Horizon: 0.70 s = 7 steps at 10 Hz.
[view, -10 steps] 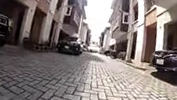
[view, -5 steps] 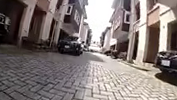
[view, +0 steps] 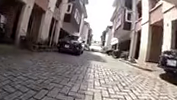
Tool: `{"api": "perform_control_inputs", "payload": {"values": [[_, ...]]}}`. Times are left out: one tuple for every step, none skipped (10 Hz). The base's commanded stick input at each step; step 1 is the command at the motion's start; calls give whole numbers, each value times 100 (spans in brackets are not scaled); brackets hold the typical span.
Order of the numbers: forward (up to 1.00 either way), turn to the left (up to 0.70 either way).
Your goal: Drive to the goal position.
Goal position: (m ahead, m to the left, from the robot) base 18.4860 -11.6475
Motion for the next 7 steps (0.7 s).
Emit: {"api": "perform_control_inputs", "payload": {"values": [[50,0],[50,0],[50,0],[50,0],[50,0],[50,0],[50,0]]}}
